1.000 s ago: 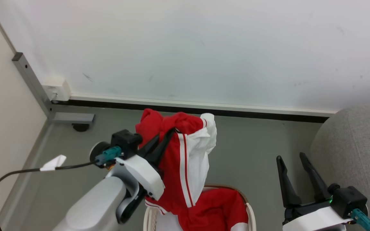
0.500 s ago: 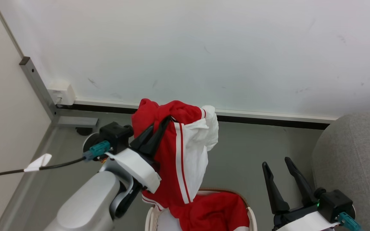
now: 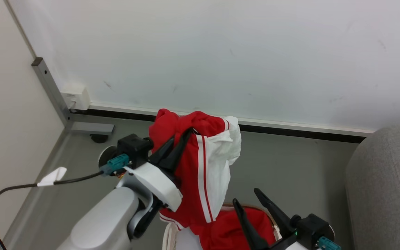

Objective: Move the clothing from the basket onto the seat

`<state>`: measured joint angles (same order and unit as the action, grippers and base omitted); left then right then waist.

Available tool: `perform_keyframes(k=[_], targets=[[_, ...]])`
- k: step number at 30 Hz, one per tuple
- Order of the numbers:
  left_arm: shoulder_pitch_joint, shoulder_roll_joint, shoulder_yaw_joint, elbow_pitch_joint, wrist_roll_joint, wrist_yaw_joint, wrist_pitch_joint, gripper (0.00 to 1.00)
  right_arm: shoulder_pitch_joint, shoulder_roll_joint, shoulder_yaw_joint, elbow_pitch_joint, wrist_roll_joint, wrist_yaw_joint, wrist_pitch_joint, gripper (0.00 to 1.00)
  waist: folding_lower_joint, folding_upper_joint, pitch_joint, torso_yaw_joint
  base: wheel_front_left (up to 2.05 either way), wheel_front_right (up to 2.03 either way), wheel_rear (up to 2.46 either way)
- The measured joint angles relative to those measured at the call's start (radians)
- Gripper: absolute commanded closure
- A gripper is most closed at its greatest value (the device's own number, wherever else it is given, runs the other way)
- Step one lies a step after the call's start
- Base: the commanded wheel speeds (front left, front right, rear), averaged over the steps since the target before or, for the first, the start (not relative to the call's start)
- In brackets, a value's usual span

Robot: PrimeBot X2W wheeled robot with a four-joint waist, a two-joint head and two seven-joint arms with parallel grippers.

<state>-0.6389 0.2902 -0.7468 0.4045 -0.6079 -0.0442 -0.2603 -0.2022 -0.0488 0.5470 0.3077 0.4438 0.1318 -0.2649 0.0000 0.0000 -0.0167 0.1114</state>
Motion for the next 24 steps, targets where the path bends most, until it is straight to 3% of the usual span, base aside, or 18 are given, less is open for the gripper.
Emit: perform_keyframes(k=[10,24], targets=[[-0.002,-0.071,-0.074,0.010,0.001,-0.025,0.014,1.00,-0.099,-0.001,0.131,0.127,0.070,0.000,0.000,0.00,0.0000,0.0000,-0.010,0.083,0.00,0.00,0.00],[0.027,-0.146,-0.188,-0.030,-0.001,-0.058,0.058,1.00,-0.192,-0.001,0.119,0.267,0.105,0.000,0.000,0.00,0.0000,0.0000,-0.025,0.228,0.00,0.00,0.00]])
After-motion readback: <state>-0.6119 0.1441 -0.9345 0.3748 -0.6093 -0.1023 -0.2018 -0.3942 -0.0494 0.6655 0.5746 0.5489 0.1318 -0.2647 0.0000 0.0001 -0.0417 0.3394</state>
